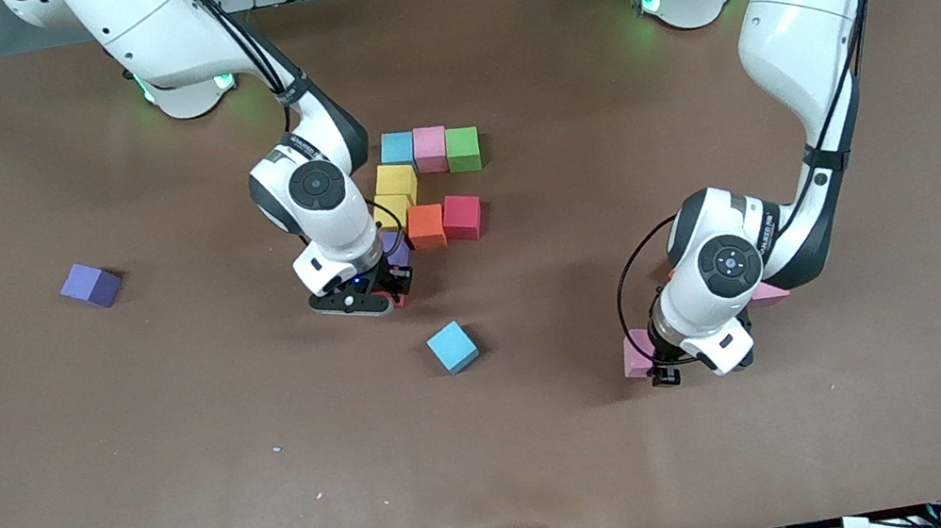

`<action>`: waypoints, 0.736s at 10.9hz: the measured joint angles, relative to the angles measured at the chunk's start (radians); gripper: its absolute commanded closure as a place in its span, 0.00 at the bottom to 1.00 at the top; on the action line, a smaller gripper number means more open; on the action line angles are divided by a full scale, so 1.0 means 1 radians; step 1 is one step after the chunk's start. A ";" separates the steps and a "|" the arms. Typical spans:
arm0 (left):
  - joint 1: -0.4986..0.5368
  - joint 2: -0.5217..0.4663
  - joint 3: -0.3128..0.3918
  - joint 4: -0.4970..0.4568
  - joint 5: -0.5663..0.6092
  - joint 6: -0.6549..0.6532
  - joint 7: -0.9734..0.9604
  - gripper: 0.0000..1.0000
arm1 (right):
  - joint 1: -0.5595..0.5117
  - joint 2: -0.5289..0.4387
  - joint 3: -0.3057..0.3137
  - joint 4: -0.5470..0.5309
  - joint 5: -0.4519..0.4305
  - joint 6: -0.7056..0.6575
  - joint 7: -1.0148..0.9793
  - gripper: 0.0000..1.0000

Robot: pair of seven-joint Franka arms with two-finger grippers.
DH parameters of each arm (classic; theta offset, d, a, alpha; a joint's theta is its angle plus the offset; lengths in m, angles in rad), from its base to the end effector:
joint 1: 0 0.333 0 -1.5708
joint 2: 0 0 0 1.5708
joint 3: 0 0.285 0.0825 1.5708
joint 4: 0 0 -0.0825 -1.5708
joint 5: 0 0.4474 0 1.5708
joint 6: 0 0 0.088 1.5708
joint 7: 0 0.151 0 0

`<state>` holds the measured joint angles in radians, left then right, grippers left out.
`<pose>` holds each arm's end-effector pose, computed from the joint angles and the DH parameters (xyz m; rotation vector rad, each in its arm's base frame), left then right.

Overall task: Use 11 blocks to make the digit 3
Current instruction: 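Lower the red block below the lavender block and open the right gripper, then carry the pink block to the group while the right gripper withdraws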

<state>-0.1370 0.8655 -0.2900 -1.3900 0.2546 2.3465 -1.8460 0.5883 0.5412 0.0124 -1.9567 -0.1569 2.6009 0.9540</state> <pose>0.7231 -0.2852 0.1138 2.3408 1.8992 0.0542 0.5404 0.3703 0.0853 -3.1009 0.3503 -0.2039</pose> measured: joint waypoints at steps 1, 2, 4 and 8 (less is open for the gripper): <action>0.000 0.000 0.000 0.000 0.000 0.000 0.000 0.64 | 0.001 0.000 0.000 0.000 0.000 0.000 0.000 0.18; 0.000 0.000 0.000 0.000 0.000 0.000 0.000 0.64 | 0.001 0.002 0.000 0.000 0.000 0.001 0.001 0.05; 0.000 0.000 0.000 0.000 0.000 0.000 0.000 0.64 | 0.002 0.003 0.000 0.000 0.000 0.006 0.001 0.00; 0.000 0.000 0.000 0.000 0.000 -0.001 0.000 0.64 | 0.002 0.004 -0.004 0.010 0.000 0.010 0.002 0.00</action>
<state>-0.1371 0.8655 -0.2900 -1.3900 0.2546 2.3457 -1.8460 0.5899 0.5450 0.0082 -1.9465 -0.1574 2.6108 0.9565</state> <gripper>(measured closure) 0.379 0.000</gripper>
